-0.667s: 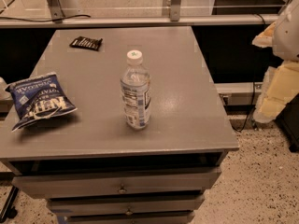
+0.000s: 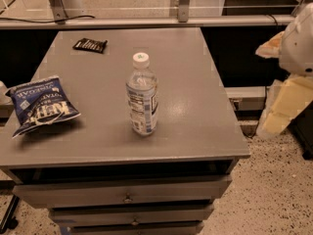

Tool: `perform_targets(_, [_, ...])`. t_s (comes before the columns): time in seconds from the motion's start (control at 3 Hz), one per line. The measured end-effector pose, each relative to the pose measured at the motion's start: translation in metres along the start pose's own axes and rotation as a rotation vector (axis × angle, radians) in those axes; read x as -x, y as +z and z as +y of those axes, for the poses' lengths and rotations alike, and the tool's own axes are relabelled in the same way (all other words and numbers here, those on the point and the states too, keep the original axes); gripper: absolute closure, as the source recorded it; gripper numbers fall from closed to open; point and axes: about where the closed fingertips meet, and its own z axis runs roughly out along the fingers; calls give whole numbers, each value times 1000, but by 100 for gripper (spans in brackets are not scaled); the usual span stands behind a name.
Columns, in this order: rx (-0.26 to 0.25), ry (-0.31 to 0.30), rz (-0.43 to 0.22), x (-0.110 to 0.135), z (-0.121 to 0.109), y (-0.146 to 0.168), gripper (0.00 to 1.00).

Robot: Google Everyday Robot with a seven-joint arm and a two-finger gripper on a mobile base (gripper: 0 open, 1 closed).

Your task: Move blue plastic bottle near rxbar chocolate

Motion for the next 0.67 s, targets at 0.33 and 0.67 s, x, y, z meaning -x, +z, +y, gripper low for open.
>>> perform_targets(0.33, [47,-8,-157,32,29,28,0])
perform_targets(0.67, [62,1,-219,47,35,29,0])
